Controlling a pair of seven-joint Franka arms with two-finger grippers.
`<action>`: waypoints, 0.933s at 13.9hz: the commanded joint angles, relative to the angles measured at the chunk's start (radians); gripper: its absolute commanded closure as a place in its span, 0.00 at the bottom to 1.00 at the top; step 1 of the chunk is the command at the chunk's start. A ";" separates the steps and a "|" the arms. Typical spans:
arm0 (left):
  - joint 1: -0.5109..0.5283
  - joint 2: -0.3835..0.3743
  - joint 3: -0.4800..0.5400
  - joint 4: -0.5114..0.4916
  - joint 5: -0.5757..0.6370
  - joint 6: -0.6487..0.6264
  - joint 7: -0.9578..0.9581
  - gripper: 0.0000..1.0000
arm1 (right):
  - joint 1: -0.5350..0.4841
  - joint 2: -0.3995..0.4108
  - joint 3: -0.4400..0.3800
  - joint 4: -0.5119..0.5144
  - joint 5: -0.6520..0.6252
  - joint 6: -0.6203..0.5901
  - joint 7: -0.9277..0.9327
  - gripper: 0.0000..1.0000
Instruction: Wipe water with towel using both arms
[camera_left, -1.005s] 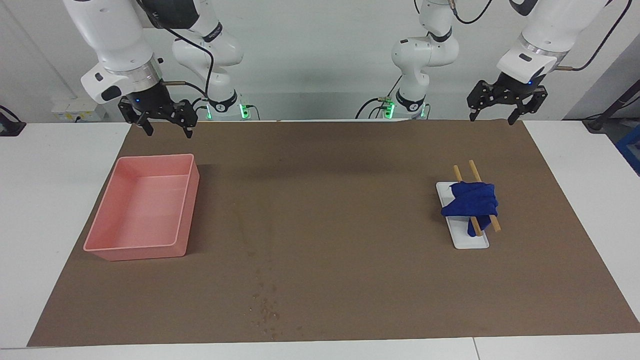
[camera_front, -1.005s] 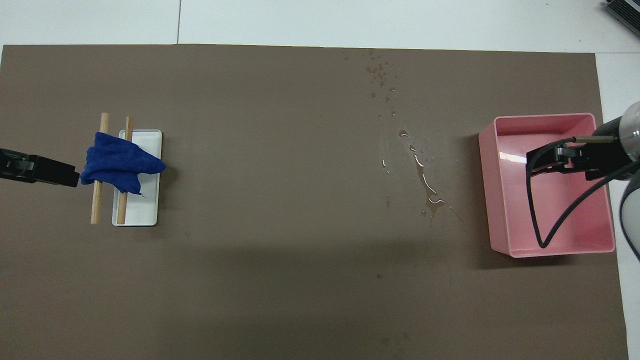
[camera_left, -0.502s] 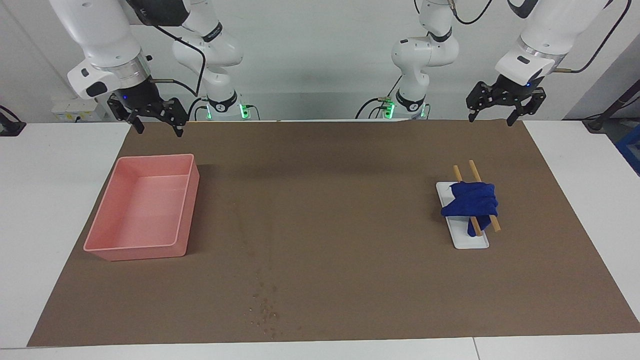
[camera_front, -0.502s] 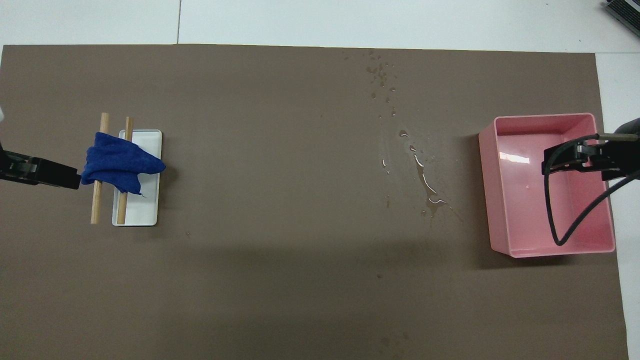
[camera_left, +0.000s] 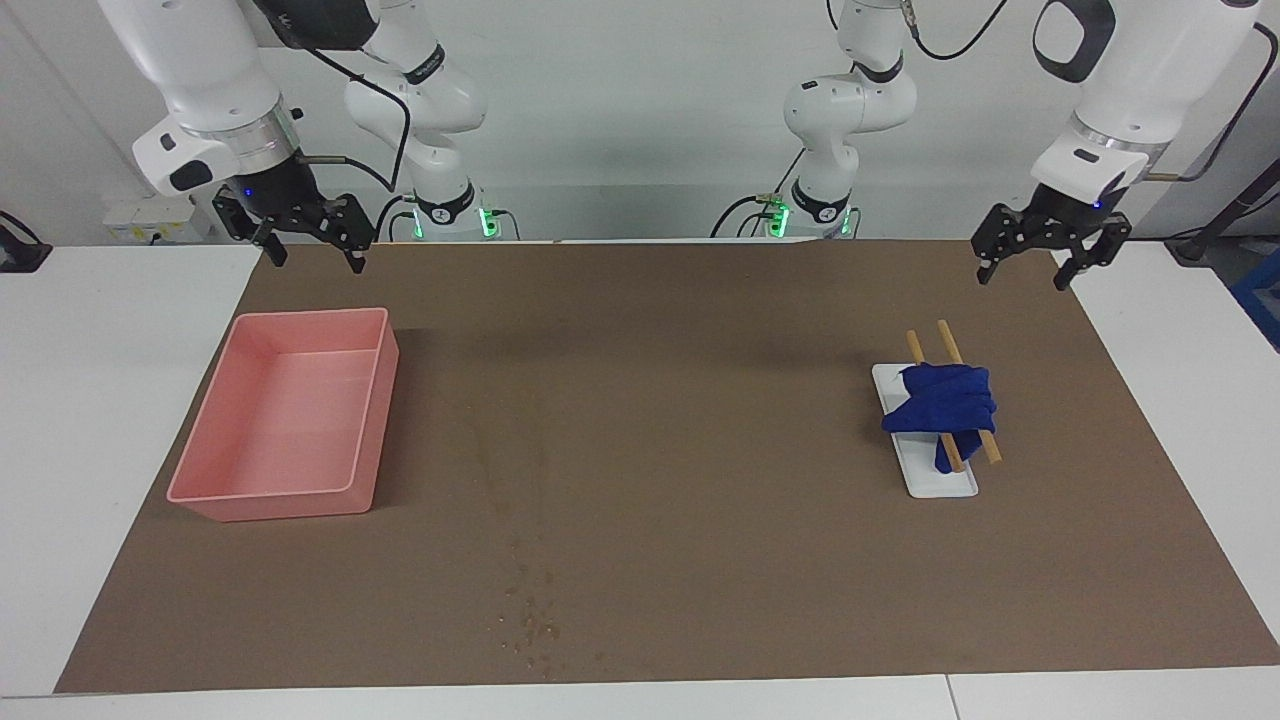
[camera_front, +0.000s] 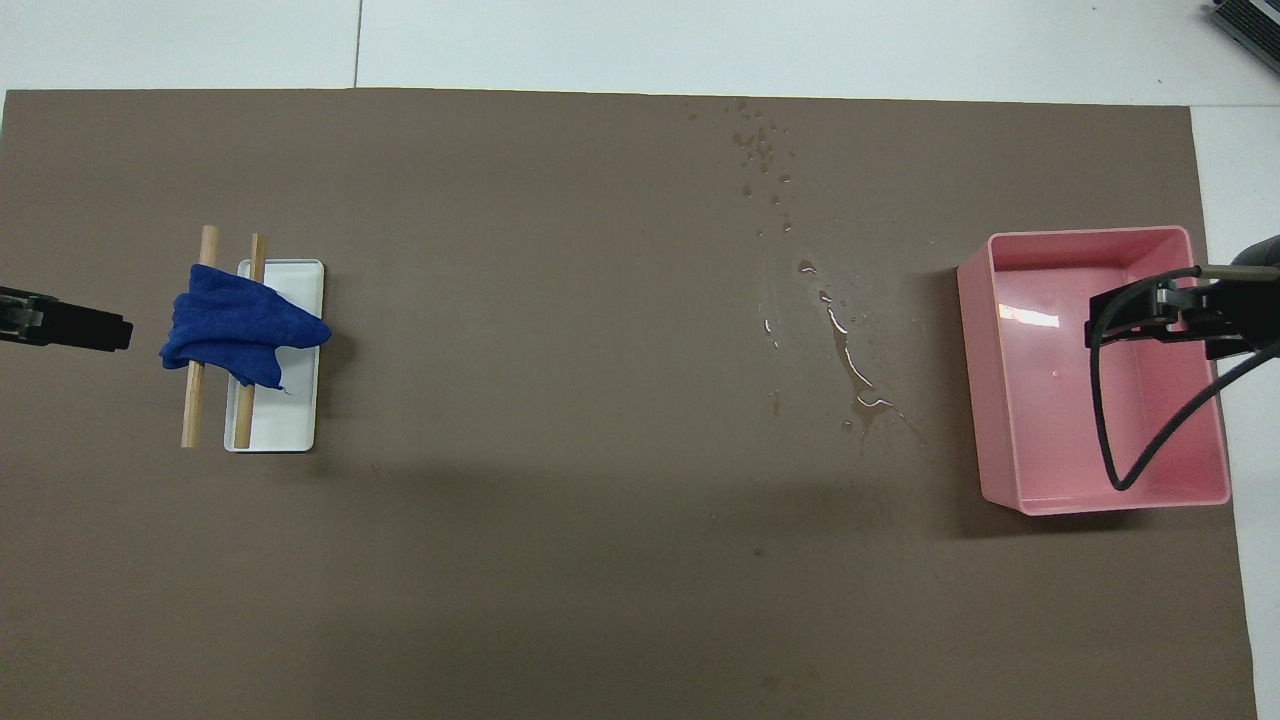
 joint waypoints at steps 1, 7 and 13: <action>0.039 0.024 -0.010 -0.123 0.008 0.208 -0.020 0.00 | -0.010 -0.006 0.006 0.003 0.001 -0.002 -0.001 0.00; -0.010 0.055 -0.011 -0.339 0.005 0.469 -0.215 0.00 | -0.008 -0.006 0.004 0.003 0.001 0.002 0.000 0.00; -0.011 0.075 -0.011 -0.356 0.005 0.534 -0.187 0.05 | -0.003 -0.011 0.006 -0.007 -0.001 0.001 0.005 0.00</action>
